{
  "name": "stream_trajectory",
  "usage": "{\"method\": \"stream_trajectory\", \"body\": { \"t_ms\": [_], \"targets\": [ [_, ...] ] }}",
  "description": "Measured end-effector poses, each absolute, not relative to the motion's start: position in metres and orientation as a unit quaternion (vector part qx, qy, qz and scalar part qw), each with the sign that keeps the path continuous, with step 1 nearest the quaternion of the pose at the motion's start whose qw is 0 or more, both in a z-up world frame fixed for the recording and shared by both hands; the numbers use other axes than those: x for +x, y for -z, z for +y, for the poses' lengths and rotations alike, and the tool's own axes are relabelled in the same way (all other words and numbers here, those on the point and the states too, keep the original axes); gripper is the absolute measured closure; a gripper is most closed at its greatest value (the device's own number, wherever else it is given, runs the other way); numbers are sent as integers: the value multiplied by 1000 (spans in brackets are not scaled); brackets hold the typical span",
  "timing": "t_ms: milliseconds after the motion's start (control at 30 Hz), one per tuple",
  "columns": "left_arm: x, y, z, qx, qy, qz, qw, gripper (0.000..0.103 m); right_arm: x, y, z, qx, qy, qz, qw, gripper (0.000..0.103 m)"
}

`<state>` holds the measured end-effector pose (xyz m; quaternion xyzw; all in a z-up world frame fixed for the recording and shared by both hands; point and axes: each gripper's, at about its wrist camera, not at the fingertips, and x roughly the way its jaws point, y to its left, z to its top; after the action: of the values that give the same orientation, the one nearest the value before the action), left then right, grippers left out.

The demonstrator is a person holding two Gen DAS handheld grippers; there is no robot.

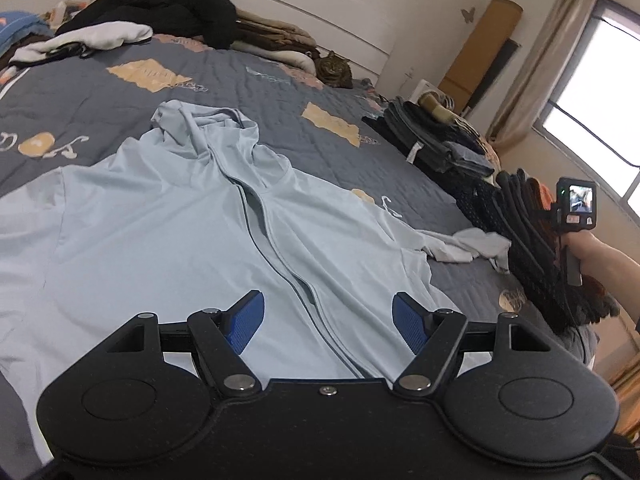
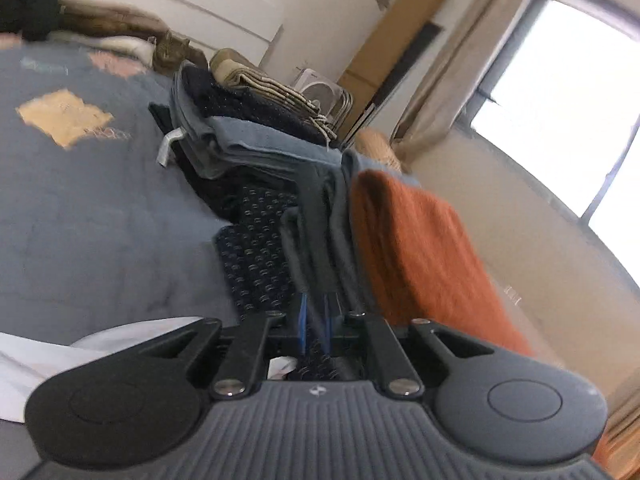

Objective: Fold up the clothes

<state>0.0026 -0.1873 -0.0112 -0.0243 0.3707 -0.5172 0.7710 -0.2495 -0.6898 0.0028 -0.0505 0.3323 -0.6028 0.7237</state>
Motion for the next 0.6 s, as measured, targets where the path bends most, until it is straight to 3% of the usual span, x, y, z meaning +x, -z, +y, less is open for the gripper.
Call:
{"method": "stream_trajectory", "body": {
  "t_ms": [100,267,600],
  "targets": [
    [4,5,-180,-19,509,363,780,33,-252,-10,-641,10,560,277,781,91],
    [20,-5,-124,-19,449,361,817,33,-239,-2,-525,144,433,199,867,65],
    [70,-16,59,-39,260,370,891,33,-180,16,-404,282,136,177,933,60]
  ]
}}
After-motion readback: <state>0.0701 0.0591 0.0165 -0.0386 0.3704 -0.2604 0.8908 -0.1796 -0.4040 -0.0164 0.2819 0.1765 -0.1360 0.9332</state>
